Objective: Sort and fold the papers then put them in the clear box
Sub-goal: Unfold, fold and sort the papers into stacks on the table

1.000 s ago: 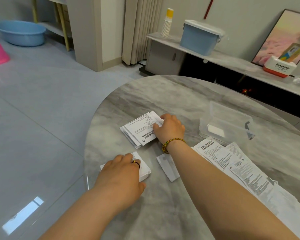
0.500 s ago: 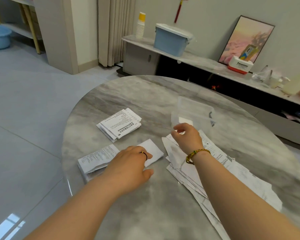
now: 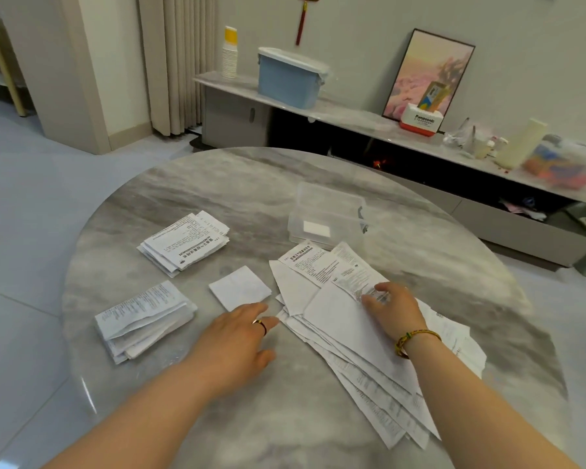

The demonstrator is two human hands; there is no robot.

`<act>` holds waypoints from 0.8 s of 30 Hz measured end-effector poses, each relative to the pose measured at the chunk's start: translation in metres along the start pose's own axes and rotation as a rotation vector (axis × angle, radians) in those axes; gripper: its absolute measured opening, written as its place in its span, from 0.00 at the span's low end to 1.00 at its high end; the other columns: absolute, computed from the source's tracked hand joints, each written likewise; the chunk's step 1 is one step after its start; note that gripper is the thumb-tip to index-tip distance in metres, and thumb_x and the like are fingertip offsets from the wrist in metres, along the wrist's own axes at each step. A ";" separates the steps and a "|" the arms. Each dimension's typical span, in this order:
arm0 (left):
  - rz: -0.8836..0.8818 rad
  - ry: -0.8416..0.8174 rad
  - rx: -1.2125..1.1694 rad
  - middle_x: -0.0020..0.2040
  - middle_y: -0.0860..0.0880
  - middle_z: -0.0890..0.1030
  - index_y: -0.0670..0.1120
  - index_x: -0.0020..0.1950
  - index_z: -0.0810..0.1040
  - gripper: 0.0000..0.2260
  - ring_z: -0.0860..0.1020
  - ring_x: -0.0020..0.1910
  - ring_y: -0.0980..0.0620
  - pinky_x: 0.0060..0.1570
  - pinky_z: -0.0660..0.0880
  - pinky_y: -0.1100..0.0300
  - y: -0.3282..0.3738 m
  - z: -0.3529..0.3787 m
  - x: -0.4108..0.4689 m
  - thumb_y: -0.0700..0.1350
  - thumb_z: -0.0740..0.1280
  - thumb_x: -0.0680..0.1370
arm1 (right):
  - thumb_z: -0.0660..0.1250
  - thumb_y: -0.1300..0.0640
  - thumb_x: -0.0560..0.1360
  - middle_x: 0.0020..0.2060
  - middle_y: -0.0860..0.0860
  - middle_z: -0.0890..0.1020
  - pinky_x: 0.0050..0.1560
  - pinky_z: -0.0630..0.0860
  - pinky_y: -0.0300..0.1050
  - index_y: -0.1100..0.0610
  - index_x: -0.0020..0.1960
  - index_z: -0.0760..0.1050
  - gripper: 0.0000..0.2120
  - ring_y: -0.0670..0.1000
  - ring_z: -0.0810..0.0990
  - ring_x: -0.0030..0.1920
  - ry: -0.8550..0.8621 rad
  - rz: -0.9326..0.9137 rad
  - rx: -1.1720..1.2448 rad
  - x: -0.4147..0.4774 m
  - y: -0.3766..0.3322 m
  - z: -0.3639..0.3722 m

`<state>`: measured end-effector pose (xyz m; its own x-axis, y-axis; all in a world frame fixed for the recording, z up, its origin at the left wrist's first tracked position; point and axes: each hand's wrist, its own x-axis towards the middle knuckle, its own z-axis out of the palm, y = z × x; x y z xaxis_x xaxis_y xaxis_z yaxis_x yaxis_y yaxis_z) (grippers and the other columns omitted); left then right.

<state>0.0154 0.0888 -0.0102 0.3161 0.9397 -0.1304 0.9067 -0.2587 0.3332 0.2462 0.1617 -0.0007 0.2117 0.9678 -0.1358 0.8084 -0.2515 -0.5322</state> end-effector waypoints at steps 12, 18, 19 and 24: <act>0.001 -0.062 0.047 0.75 0.57 0.52 0.53 0.73 0.57 0.23 0.52 0.74 0.58 0.69 0.52 0.63 -0.003 0.004 0.006 0.53 0.56 0.79 | 0.68 0.49 0.71 0.64 0.53 0.73 0.65 0.60 0.50 0.53 0.67 0.65 0.27 0.58 0.66 0.66 0.020 0.094 -0.190 0.026 0.008 -0.005; -0.001 -0.061 0.044 0.75 0.57 0.51 0.54 0.74 0.57 0.23 0.52 0.74 0.58 0.70 0.52 0.63 -0.003 0.003 0.004 0.53 0.57 0.79 | 0.62 0.56 0.74 0.40 0.50 0.77 0.60 0.61 0.47 0.51 0.43 0.71 0.02 0.58 0.72 0.58 0.121 0.119 -0.078 0.029 0.014 -0.010; -0.002 -0.062 0.043 0.75 0.57 0.51 0.54 0.74 0.57 0.23 0.52 0.74 0.58 0.70 0.52 0.64 -0.003 0.003 0.004 0.53 0.57 0.79 | 0.61 0.56 0.74 0.36 0.49 0.75 0.60 0.61 0.47 0.50 0.40 0.70 0.05 0.58 0.73 0.58 0.126 0.104 -0.061 0.029 0.013 -0.011; -0.010 -0.039 0.006 0.74 0.58 0.55 0.53 0.73 0.59 0.22 0.54 0.73 0.58 0.69 0.53 0.65 -0.001 0.000 0.005 0.54 0.57 0.79 | 0.63 0.60 0.74 0.42 0.55 0.81 0.50 0.72 0.47 0.60 0.48 0.80 0.08 0.53 0.75 0.43 0.167 0.068 0.163 0.020 0.009 -0.024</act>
<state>0.0158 0.0936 -0.0117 0.3175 0.9329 -0.1701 0.9114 -0.2506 0.3264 0.2706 0.1792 0.0115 0.3617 0.9313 -0.0434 0.6928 -0.2996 -0.6559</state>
